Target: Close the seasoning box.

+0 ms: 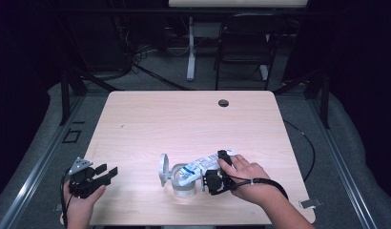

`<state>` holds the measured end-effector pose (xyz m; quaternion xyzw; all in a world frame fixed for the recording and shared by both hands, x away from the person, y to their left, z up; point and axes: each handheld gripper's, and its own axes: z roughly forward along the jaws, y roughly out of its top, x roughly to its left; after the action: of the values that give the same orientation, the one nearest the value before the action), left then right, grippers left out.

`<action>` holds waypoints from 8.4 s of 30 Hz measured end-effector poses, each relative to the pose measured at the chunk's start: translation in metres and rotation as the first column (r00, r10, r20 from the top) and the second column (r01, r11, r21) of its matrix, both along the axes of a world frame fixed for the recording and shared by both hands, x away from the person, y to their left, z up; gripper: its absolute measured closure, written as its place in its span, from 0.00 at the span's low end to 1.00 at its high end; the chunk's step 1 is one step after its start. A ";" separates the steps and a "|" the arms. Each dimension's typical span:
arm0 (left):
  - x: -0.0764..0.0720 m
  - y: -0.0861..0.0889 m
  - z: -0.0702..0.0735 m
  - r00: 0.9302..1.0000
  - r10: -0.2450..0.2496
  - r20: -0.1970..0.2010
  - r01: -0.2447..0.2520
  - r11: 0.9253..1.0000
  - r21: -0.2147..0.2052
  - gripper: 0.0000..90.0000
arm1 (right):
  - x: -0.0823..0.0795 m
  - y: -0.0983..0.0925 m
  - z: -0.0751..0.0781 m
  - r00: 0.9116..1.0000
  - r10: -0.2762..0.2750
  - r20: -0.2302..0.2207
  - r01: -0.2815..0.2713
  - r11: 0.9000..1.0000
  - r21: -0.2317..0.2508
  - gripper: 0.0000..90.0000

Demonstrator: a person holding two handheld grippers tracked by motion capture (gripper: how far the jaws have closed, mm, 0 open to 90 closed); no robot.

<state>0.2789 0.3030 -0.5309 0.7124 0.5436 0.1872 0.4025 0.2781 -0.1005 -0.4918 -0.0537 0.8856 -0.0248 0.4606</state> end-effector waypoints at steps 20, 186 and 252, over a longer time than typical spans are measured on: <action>0.000 0.001 -0.001 1.000 0.001 0.003 -0.001 1.000 -0.002 0.55 | 0.000 0.000 0.000 1.000 0.001 -0.002 -0.001 1.000 -0.005 0.47; 0.000 0.005 -0.003 1.000 0.015 -0.001 -0.015 1.000 -0.015 0.55 | -0.002 0.008 0.009 0.999 0.027 0.028 -0.024 0.994 -0.106 0.48; 0.000 0.005 -0.003 1.000 0.018 -0.001 -0.018 1.000 -0.015 0.55 | -0.003 0.009 0.011 0.999 0.037 0.034 -0.032 0.992 -0.123 0.48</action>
<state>0.2790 0.3085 -0.5338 0.7044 0.5516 0.1865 0.4060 0.2751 -0.0912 -0.4805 -0.0969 0.8728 -0.0722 0.4728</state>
